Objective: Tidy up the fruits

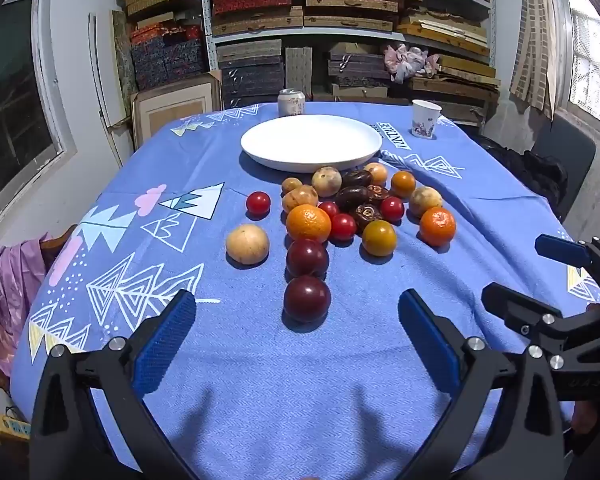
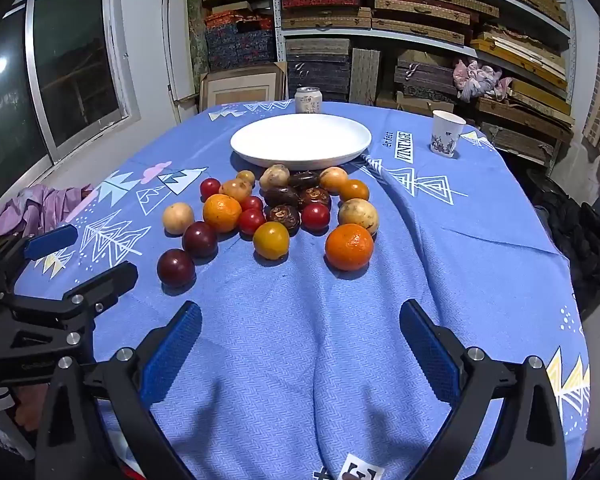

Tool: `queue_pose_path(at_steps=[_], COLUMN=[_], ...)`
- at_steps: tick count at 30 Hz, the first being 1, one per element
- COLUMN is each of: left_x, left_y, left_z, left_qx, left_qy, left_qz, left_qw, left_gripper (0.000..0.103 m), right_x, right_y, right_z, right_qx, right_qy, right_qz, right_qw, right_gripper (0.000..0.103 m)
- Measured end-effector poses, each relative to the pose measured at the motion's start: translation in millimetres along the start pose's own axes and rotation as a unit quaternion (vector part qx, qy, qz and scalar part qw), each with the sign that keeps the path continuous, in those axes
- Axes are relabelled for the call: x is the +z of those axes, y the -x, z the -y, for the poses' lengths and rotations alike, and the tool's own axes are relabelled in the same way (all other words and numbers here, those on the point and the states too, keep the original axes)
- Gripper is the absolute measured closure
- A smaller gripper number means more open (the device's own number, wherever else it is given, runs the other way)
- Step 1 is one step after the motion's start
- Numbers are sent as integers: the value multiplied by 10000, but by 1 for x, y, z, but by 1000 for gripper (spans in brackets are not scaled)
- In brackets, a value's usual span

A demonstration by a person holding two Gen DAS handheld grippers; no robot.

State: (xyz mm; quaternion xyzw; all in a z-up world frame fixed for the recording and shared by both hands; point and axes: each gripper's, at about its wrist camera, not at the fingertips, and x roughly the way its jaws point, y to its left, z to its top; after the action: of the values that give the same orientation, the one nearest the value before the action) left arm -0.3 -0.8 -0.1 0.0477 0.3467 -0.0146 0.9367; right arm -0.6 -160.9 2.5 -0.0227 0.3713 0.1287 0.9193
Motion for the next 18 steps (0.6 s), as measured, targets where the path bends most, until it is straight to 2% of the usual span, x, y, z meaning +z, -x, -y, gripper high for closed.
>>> queue_pose_path(at_steps=[18], left_x=[-1], left_y=[-6], left_z=[-4], left_qx=[-75], left_qy=[139], left_qz=[-124], left_qw=[9998], left_gripper=[4], right_x=[0], right_y=[-1], right_z=[-1], right_qx=[108], right_qy=[-39], right_qz=[-31], right_qw=[9999], right_gripper=[3])
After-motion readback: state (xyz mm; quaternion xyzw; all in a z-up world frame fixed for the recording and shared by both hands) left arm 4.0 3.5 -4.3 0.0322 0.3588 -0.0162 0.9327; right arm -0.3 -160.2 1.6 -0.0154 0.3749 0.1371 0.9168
